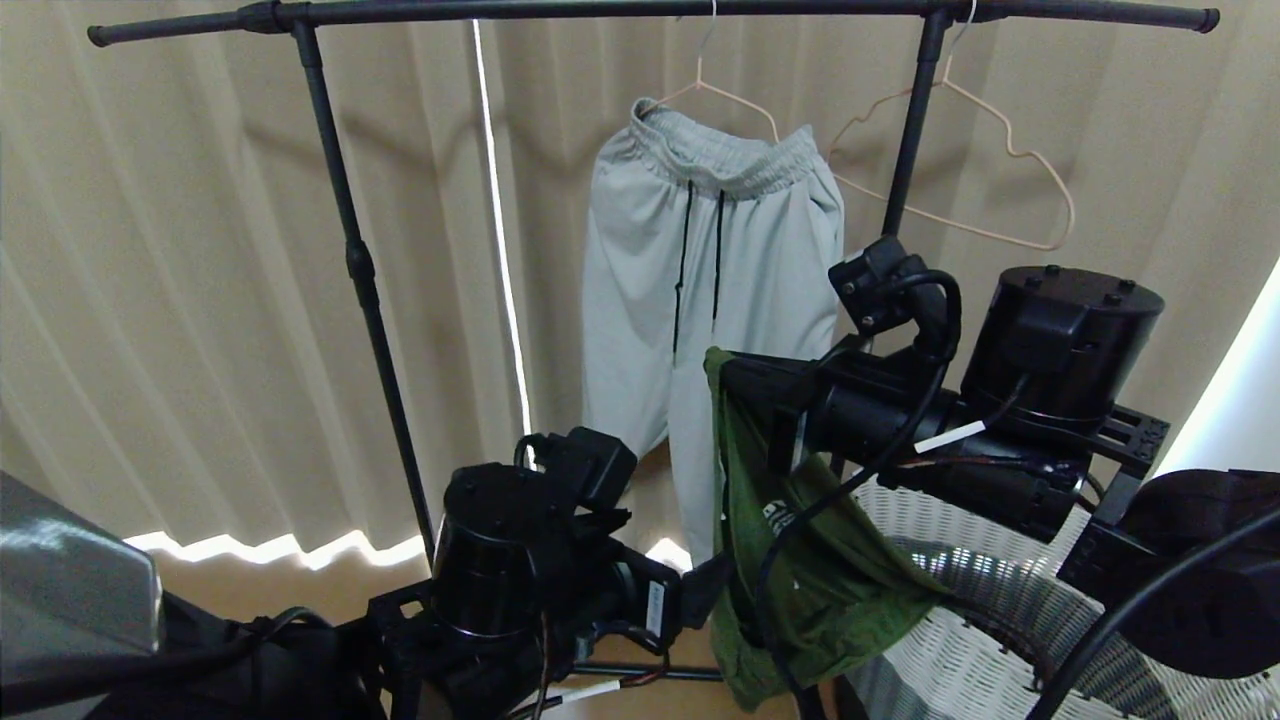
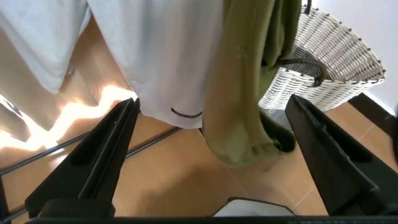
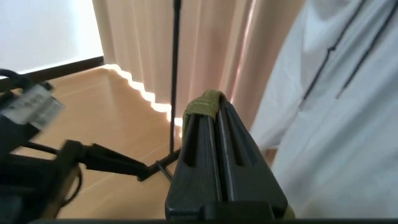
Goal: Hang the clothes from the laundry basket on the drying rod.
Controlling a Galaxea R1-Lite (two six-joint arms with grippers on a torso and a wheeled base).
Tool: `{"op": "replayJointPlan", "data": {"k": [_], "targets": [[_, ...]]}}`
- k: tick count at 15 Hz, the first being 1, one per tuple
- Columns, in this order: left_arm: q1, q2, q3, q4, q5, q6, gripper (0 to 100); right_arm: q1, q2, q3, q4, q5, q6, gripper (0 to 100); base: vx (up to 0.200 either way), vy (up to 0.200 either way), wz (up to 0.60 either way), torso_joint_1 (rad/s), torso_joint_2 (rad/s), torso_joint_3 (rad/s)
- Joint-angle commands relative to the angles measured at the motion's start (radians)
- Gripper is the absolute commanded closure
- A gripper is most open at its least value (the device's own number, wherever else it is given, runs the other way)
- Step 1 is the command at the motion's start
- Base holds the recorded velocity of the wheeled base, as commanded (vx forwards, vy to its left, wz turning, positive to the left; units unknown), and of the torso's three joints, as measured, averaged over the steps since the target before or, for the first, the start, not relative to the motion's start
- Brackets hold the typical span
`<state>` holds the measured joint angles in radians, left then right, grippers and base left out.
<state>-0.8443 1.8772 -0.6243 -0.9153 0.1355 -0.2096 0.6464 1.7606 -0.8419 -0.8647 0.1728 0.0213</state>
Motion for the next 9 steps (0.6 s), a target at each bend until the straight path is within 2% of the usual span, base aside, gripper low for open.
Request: {"op": "replayJointPlan", "data": {"k": [1,9], "targets": [[0.007,0.057,-0.034,-0.036,0.006,-0.03,0,0.012,-0.006,-0.002,0.0,0.001,0.0,100,0.0,0.0,0.0,0.0,0.0,0.0],[0.091,0.135,-0.055,-0.057,0.006,-0.044,0,0.012,-0.01,-0.002,0.0,-0.001,-0.001,100,0.0,0.0,0.0,0.0,0.0,0.0]]}}
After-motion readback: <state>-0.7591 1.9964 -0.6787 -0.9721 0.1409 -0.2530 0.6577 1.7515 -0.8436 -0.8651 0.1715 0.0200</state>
